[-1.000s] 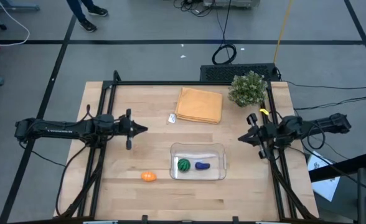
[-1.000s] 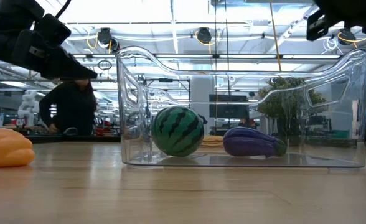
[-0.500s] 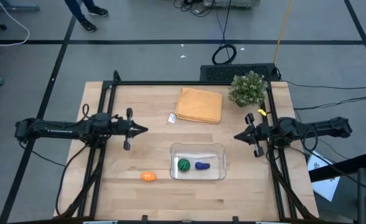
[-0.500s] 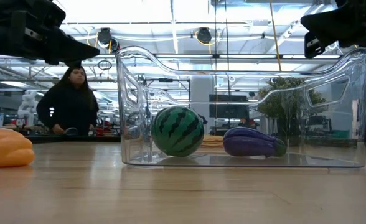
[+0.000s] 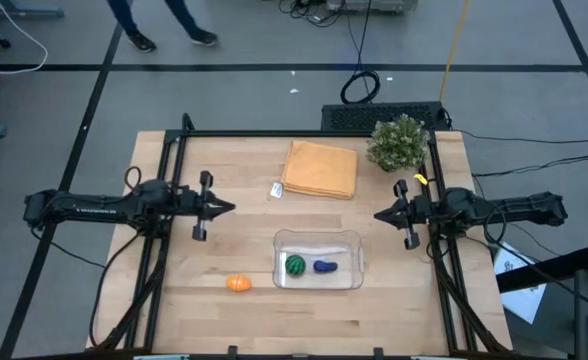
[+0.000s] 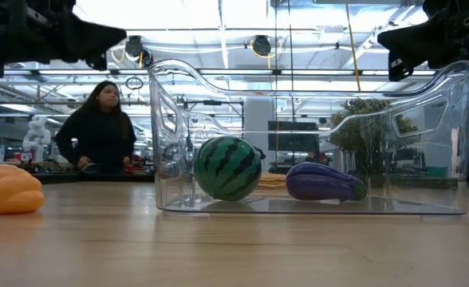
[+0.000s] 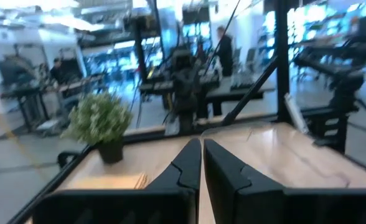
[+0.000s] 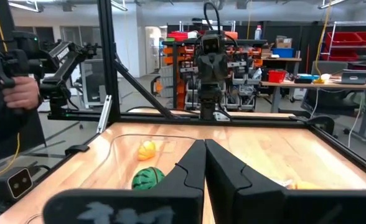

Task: Pick and placing Produce into tupperware
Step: Put the croissant into the transparent bin

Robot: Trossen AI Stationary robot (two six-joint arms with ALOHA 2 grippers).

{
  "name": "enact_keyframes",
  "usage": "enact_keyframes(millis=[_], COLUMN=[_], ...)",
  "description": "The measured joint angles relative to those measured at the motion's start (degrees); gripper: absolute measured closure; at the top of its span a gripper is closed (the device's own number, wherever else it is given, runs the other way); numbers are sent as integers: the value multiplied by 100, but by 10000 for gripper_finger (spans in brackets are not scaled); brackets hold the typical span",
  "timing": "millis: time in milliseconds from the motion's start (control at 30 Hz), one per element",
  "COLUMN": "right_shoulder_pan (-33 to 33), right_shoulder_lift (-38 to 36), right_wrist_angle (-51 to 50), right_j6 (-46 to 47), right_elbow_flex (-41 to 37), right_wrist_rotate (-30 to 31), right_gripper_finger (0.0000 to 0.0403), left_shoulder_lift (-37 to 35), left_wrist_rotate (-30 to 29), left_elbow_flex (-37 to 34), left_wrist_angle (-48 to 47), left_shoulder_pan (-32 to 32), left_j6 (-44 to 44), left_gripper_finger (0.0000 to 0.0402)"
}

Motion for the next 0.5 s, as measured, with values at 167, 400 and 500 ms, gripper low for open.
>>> enact_keyframes(millis=[167,400,500], right_shoulder_pan=[-1,1,1], right_shoulder_lift=[0,0,0], right_wrist_angle=[0,-4,-3], right_j6=[-1,-1,1], right_elbow_flex=[0,0,0], right_wrist_rotate=[-7,-9,-11], right_gripper_finger=[403,403,403], left_shoulder_lift=[-2,0,0], left_wrist_rotate=[119,95,100], left_elbow_flex=[190,559,834], left_wrist_angle=[-14,-200,-510], left_shoulder_pan=[0,0,-8], left_j6=[-6,-85,-175], left_gripper_finger=[378,369,346])
